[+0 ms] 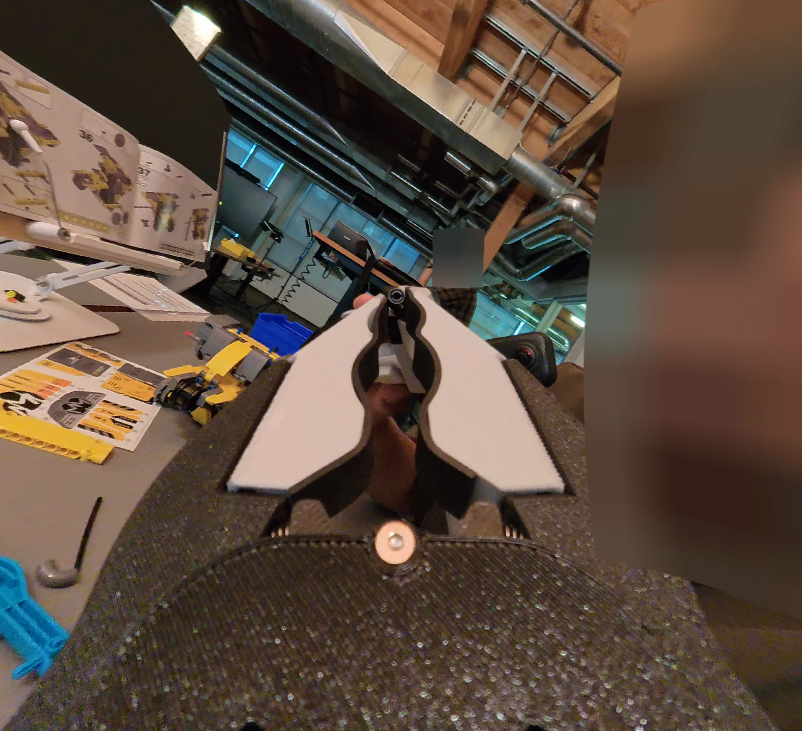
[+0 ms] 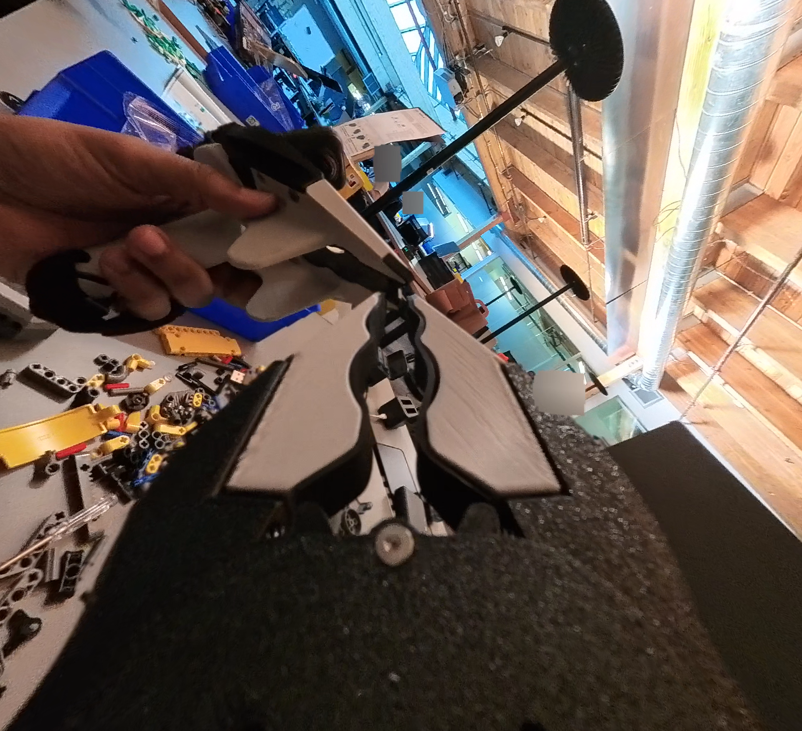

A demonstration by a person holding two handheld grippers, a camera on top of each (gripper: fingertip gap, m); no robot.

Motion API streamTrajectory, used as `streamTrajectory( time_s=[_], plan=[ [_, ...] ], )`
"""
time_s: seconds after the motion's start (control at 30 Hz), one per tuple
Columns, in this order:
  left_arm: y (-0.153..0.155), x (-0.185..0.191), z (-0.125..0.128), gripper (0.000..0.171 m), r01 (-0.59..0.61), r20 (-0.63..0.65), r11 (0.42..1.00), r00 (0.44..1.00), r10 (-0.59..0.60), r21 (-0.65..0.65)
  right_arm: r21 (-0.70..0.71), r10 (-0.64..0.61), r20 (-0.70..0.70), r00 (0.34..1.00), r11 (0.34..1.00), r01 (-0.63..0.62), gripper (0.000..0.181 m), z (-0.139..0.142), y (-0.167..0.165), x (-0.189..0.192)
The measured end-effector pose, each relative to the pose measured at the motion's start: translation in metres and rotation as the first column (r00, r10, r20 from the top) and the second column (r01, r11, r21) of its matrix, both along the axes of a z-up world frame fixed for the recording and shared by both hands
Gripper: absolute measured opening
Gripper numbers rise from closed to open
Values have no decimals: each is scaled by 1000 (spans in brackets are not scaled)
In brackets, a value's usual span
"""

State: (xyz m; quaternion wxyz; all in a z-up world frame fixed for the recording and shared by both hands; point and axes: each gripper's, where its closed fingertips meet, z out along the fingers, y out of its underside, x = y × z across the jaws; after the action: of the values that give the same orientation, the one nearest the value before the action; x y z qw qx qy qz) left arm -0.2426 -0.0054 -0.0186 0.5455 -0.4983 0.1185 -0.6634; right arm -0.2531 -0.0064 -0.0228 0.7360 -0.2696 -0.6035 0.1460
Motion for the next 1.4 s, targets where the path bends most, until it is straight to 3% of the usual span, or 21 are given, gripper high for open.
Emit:
streamTrajectory(
  time_s=[0.47, 0.63, 0.73, 0.8, 0.87, 1.0, 1.13, 1.23, 1.27, 1.37, 1.4],
  plan=[
    [5, 0, -2, 4, 24, 31, 999, 999, -23, -25, 17, -32, -34, 999, 999, 33, 3, 0, 2, -1],
    [16, 3, 6, 3, -75, 49, 997, 996, 76, -31, -170, -13, -10, 1000, 985, 11, 3, 7, 11, 3],
    [17, 9, 15, 5, -59, 124, 998, 990, 61, -18, -304, 40, -19, 999, 952, -44, 3, 16, 11, 11],
    [22, 11, 12, 2, -92, 105, 995, 990, 95, -27, -345, 41, -14, 999, 937, -43, 2, 13, 16, 12],
    [25, 10, 11, 1, -122, 103, 992, 987, 125, -30, -440, 88, -31, 996, 893, -93, 3, 13, 19, 12],
    [26, 10, 16, 1, -219, 85, 976, 972, 219, -9, -642, 197, -111, 974, 734, -221, 2, 18, 19, 13],
    [20, 11, 24, 0, -297, 50, 954, 954, 296, 29, -758, 279, -196, 940, 565, -326, 1, 26, 14, 15],
    [21, 10, 26, 0, -345, 41, 938, 938, 344, 37, -791, 293, -227, 929, 501, -351, 2, 28, 15, 15],
    [23, 10, 24, 2, -370, 25, 929, 929, 369, 32, -778, 274, -210, 938, 534, -331, 1, 26, 18, 15],
    [29, 7, 19, 0, -428, 4, 904, 904, 428, 20, -526, 77, -64, 995, 844, -99, 2, 20, 23, 13],
    [28, 8, 20, 0, -422, 10, 906, 907, 422, 21, -425, 15, -40, 999, 905, -31, 1, 21, 21, 13]
  ],
)
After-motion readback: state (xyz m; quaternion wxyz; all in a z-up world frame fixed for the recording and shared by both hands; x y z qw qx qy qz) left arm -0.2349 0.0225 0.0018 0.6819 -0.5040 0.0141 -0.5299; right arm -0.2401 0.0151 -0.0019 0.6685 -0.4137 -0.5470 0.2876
